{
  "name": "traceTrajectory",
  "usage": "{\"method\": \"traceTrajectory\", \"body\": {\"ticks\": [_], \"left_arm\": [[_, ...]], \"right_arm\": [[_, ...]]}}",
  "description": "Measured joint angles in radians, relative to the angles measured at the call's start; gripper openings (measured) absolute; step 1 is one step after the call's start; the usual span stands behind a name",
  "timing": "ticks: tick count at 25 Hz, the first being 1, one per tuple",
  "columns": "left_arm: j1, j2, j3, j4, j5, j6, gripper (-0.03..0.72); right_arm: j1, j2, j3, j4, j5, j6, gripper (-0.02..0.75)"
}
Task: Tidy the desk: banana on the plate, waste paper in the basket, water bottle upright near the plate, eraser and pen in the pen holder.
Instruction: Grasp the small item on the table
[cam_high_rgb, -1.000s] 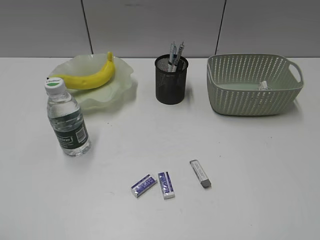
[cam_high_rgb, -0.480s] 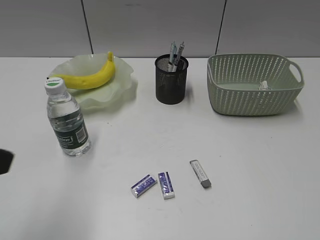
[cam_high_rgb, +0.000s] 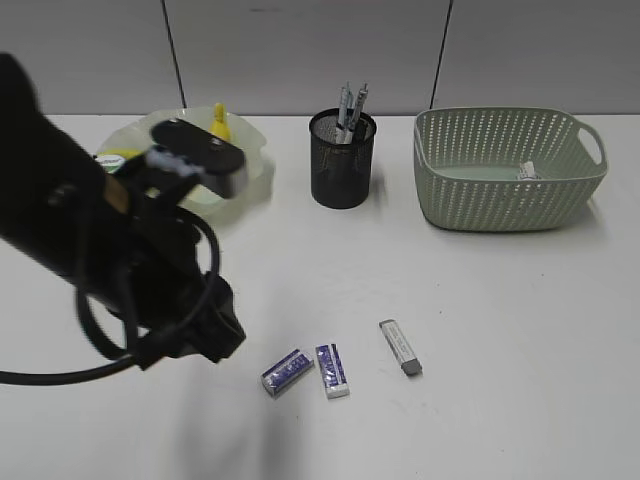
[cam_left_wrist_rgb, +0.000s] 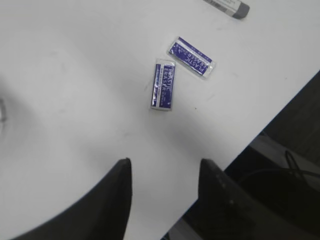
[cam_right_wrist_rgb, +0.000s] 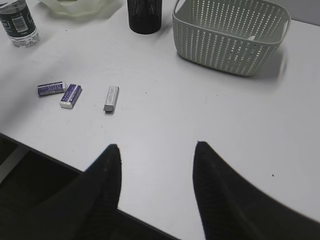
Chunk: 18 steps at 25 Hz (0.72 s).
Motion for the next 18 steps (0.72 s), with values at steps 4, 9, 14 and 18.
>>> {"method": "traceTrajectory", "body": {"ticks": [4,9,14,18], "left_arm": [[-0.08,0.156,-0.069,0.092,-0.028,0.002,0.375],[-0.095,0.304,-0.116,0.115,-0.056,0.003,0.441],[-0.095,0.397,-0.174,0.12,-0.066,0.003,0.456],[-0.095,0.449,-0.223,0.12,-0.07,0.003,0.456]], "right_arm": [[0.0,0.0,0.0,0.0,0.0,0.0,0.38],[0.0,0.0,0.0,0.0,0.0,0.0,0.38],[0.0,0.0,0.0,0.0,0.0,0.0,0.379],[0.0,0.0,0.0,0.0,0.001,0.0,0.379]]}}
